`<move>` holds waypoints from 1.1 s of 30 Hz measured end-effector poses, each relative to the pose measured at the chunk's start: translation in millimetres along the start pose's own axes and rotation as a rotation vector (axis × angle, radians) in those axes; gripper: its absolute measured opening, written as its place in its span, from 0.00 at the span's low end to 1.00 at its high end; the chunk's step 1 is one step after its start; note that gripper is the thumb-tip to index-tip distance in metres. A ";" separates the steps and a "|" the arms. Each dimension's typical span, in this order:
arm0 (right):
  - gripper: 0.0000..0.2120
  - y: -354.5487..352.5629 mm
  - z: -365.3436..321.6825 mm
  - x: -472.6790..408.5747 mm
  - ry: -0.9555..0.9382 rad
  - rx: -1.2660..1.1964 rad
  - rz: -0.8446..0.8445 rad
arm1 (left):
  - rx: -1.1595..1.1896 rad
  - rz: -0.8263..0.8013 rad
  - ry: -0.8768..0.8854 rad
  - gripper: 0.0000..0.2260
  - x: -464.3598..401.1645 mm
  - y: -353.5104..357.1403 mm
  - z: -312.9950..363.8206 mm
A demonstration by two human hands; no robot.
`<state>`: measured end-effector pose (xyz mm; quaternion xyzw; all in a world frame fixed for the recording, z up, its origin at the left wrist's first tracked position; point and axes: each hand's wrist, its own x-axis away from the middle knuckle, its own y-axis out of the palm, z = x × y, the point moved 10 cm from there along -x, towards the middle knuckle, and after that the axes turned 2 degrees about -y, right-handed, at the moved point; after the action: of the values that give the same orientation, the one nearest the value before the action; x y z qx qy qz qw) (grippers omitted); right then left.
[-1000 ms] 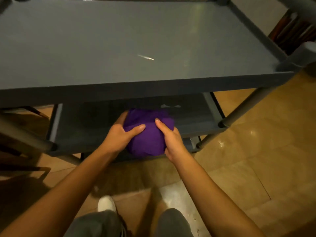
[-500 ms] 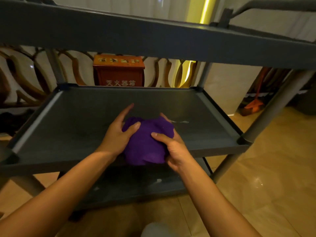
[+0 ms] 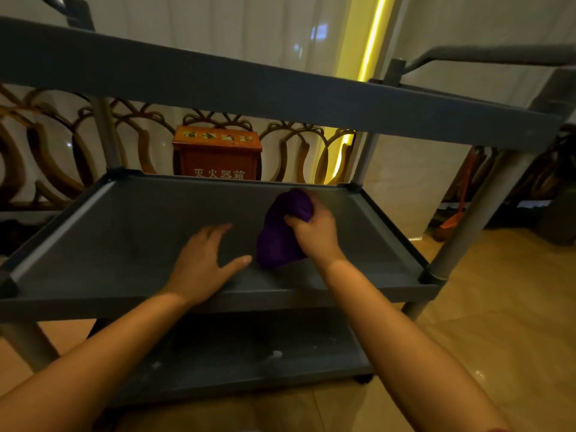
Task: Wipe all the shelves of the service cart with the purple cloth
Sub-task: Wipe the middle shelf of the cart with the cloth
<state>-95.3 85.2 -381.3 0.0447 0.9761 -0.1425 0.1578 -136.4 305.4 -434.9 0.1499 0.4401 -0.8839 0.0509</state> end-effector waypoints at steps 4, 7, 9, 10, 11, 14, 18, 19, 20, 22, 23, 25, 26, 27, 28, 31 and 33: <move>0.17 -37.0 11.7 -41.8 0.008 0.244 0.079 | -0.349 0.023 0.127 0.35 11.8 4.5 1.0; 0.20 -88.9 5.7 -63.4 -0.091 0.672 0.220 | -0.493 0.030 -0.019 0.37 10.0 -13.8 -42.7; 0.22 -101.5 8.7 -67.5 -0.166 0.909 0.221 | -0.539 -0.036 -0.145 0.38 10.2 -11.1 -64.3; 0.25 -105.8 16.4 -66.9 -0.185 0.992 0.206 | -0.539 -0.046 -0.156 0.39 10.1 -6.8 -66.9; 0.27 -107.9 30.0 -66.4 -0.178 1.062 0.167 | -0.530 -0.047 -0.151 0.40 9.8 -3.5 -66.8; 0.26 -99.1 99.6 -53.5 0.013 1.145 -0.160 | -0.516 -0.042 -0.136 0.40 8.7 -0.7 -69.5; 0.28 -107.3 134.5 -42.6 0.291 0.715 -0.172 | -0.531 -0.040 -0.136 0.40 8.8 1.7 -71.3; 0.30 -115.8 131.5 -50.9 0.286 0.725 -0.053 | -0.535 -0.045 -0.142 0.40 7.0 1.6 -69.2; 0.33 -121.4 133.5 -56.5 0.306 0.821 0.032 | -0.546 -0.050 -0.152 0.40 6.4 1.6 -68.4; 0.39 -122.9 150.1 -54.0 0.444 0.959 0.088 | -0.580 -0.023 -0.184 0.42 8.2 -5.9 -75.8; 0.40 -120.8 159.5 -51.4 0.500 0.979 0.091 | -0.604 -0.003 -0.205 0.43 11.3 -13.5 -86.2; 0.38 -117.7 167.6 -51.7 0.503 1.001 0.080 | -0.645 -0.004 -0.277 0.45 23.6 -31.3 -118.8; 0.36 -114.7 168.9 -54.6 0.479 1.005 0.069 | -0.646 -0.032 -0.326 0.46 30.4 -39.7 -137.3; 0.34 -113.4 166.5 -57.4 0.454 1.005 0.060 | -0.637 -0.072 -0.368 0.46 34.9 -43.8 -150.4; 0.33 -107.9 163.5 -59.1 0.436 0.999 0.044 | -0.630 -0.117 -0.390 0.46 37.4 -43.9 -159.7; 0.30 -62.5 143.0 -64.0 0.330 0.938 -0.040 | -0.596 -0.193 -0.395 0.46 37.0 -34.6 -162.5; 0.27 -20.9 130.3 -64.8 0.242 0.879 -0.100 | -0.581 -0.162 -0.382 0.47 35.4 -34.7 -158.8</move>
<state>1.7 24.4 -473.5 0.0765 0.8353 -0.5445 0.0015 -142.8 453.9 -509.6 -0.0741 0.6662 -0.7349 0.1024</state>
